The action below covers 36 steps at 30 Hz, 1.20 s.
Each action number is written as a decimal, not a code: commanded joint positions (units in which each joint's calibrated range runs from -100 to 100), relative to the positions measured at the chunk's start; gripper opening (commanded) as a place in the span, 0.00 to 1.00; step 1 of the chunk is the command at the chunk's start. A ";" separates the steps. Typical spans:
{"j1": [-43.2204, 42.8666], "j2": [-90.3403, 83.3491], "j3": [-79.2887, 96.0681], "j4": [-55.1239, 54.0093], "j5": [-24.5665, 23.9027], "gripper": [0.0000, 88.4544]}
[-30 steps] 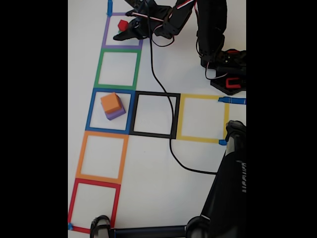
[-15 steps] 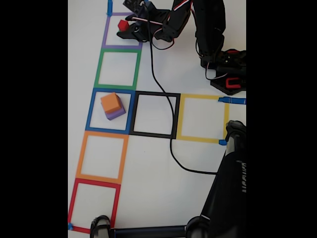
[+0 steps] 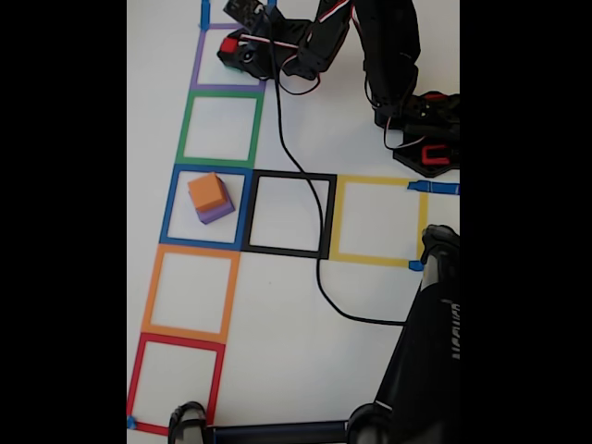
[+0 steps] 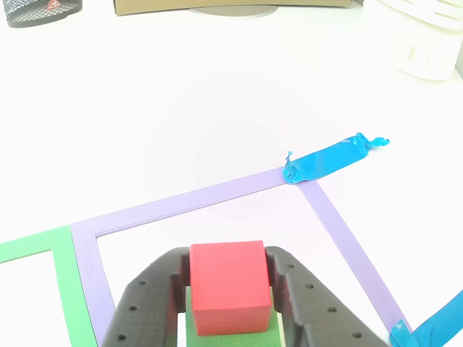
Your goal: Tower of hanoi
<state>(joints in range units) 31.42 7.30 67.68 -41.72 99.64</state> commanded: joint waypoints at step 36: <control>-18.09 -50.14 -70.59 132.49 0.36 0.00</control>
<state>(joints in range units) 16.44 -44.70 18.90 75.09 100.00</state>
